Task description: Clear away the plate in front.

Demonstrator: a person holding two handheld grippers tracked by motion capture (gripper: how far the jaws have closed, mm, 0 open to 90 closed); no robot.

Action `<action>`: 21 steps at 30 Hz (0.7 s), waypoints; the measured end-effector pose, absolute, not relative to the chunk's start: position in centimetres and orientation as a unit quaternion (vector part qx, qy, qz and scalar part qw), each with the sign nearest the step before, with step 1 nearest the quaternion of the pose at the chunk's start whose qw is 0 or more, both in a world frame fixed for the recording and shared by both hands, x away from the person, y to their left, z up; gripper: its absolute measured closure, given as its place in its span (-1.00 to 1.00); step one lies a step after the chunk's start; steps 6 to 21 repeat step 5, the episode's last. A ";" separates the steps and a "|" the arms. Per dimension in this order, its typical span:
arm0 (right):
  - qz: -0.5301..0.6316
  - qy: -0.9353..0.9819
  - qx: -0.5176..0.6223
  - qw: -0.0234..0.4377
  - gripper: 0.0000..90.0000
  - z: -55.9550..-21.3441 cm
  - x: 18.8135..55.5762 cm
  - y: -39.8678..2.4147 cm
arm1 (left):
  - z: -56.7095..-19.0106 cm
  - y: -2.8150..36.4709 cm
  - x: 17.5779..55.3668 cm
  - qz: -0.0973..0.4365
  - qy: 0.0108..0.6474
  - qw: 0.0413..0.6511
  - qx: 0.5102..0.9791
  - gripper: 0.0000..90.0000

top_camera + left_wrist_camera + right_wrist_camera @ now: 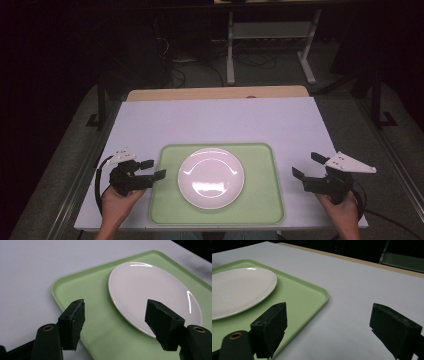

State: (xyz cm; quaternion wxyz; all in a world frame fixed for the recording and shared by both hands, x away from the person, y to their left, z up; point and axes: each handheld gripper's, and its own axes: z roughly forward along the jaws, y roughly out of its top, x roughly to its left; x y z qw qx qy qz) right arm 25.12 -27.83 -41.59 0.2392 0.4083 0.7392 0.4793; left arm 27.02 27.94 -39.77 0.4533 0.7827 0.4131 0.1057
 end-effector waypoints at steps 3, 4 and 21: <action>0.477 0.741 0.408 0.237 -0.70 -41.6 25.2 -27.8 | -39.7 28.3 26.6 0.118 0.404 0.455 0.785 -0.32; 0.476 0.742 0.407 0.238 -0.70 -41.6 25.2 -27.7 | -39.6 28.4 26.5 0.123 0.399 0.455 0.787 -0.34; 0.476 0.743 0.407 0.239 -0.70 -41.6 25.2 -27.7 | -39.6 28.4 26.3 0.129 0.394 0.455 0.788 -0.34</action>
